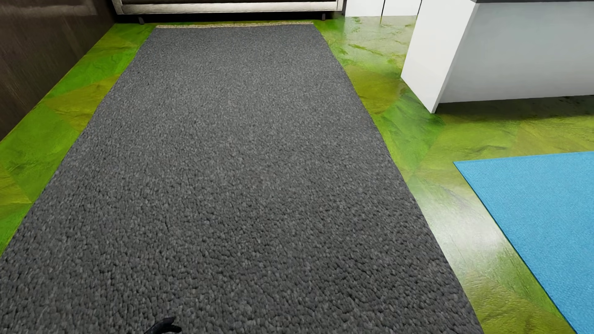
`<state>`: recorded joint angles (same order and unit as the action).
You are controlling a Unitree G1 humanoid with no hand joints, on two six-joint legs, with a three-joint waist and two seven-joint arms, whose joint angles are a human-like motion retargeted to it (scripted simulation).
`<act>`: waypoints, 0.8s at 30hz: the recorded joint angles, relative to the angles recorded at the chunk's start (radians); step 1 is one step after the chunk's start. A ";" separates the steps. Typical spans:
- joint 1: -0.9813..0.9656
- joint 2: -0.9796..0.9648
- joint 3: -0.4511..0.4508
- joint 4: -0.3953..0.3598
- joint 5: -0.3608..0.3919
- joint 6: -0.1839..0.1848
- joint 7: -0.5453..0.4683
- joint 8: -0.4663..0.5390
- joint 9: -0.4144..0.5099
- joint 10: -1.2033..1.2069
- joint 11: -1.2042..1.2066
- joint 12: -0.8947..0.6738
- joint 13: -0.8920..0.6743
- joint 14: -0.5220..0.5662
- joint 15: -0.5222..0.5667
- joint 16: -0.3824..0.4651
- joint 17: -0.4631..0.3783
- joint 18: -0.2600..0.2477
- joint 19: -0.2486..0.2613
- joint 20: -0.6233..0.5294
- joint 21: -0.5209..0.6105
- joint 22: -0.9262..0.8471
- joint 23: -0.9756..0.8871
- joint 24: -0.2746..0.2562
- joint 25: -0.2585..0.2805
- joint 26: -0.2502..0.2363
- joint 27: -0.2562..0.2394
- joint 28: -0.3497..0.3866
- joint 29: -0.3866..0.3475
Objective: Walk forward
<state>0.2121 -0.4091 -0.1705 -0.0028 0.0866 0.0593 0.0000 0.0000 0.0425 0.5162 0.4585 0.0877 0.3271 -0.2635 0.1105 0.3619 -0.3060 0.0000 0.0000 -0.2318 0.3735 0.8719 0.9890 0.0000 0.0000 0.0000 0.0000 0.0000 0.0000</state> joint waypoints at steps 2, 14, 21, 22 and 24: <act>0.051 -0.005 -0.043 0.029 0.005 0.009 0.000 0.000 -0.007 0.032 -0.021 -0.041 0.025 0.019 -0.218 0.003 0.005 0.000 0.000 0.030 0.054 0.002 0.060 0.000 0.000 0.000 0.000 0.000 0.000; -0.595 0.495 0.284 0.122 0.086 -0.026 0.000 0.000 0.008 0.570 -0.007 0.123 -0.119 0.189 -0.230 -0.081 -0.028 0.000 0.000 -0.051 -0.030 0.138 -0.067 0.000 0.000 0.000 0.000 0.000 0.000; -0.715 0.698 0.434 0.101 0.001 -0.045 0.000 0.000 -0.038 0.076 0.010 0.216 -0.282 0.405 -0.221 -0.099 -0.081 0.000 0.000 -0.133 -0.166 0.250 -0.237 0.000 0.000 0.000 0.000 0.000 0.000; -0.708 0.691 0.422 0.072 -0.013 -0.067 0.000 0.000 -0.038 0.145 0.097 0.227 -0.255 0.398 -0.049 -0.098 -0.062 0.000 0.000 -0.157 -0.185 0.283 -0.239 0.000 0.000 0.000 0.000 0.000 0.000; -0.630 0.536 0.416 0.030 -0.022 -0.070 0.000 0.000 -0.048 0.190 0.400 0.227 -0.215 0.282 0.245 -0.103 -0.044 0.000 0.000 -0.163 -0.153 0.301 -0.211 0.000 0.000 0.000 0.000 0.000 0.000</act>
<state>-0.4177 0.1273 0.2451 0.0273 0.0643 -0.0109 0.0000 0.0000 -0.0055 0.7057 0.8588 0.3142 0.1122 0.0183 0.3554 0.2587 -0.3497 0.0000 0.0000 -0.3943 0.2203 1.1727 0.7779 0.0000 0.0000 0.0000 0.0000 0.0000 0.0000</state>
